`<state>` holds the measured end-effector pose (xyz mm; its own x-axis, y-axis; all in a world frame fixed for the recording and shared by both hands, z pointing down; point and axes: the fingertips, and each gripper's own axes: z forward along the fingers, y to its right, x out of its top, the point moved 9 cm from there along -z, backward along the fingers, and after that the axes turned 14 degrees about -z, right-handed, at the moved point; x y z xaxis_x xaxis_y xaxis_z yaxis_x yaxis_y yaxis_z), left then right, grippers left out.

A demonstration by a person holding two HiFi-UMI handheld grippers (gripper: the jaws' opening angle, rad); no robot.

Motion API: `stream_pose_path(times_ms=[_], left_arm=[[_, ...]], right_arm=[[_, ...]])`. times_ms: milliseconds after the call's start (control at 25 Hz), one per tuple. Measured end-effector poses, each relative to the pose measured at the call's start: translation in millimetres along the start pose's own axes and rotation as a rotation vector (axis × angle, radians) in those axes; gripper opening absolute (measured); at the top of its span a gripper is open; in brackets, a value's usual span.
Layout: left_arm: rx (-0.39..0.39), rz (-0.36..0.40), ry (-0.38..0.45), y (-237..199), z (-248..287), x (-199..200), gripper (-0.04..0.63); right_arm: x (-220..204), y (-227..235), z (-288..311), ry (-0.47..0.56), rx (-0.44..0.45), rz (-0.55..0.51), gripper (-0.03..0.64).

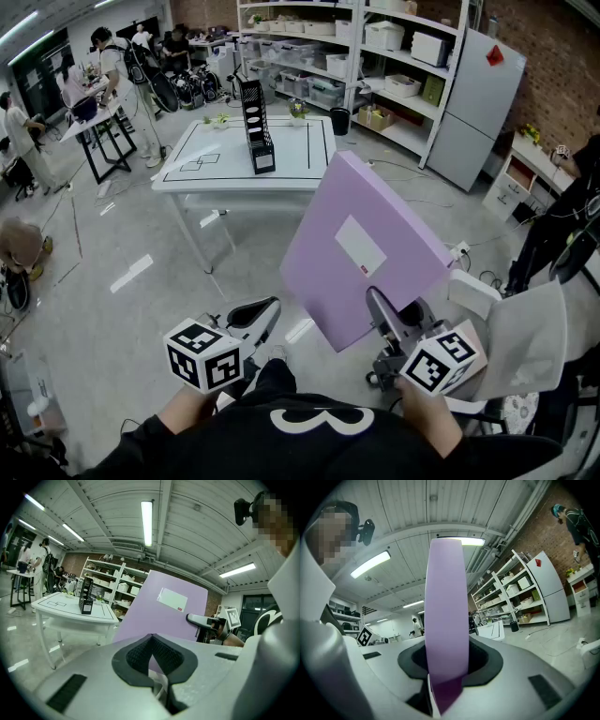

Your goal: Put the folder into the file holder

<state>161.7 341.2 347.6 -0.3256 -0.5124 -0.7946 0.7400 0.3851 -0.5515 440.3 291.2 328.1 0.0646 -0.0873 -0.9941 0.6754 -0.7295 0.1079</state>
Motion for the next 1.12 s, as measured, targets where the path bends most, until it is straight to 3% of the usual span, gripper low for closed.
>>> stream_pose_path(times_ms=[520, 1120], left_arm=[[-0.012, -0.014, -0.010, -91, 61, 77, 0.005], [-0.010, -0.085, -0.004, -247, 134, 194, 0.005]], right_arm=[[6, 46, 120, -0.008, 0.001, 0.018, 0.144], [29, 104, 320, -0.035, -0.023, 0.013, 0.144]])
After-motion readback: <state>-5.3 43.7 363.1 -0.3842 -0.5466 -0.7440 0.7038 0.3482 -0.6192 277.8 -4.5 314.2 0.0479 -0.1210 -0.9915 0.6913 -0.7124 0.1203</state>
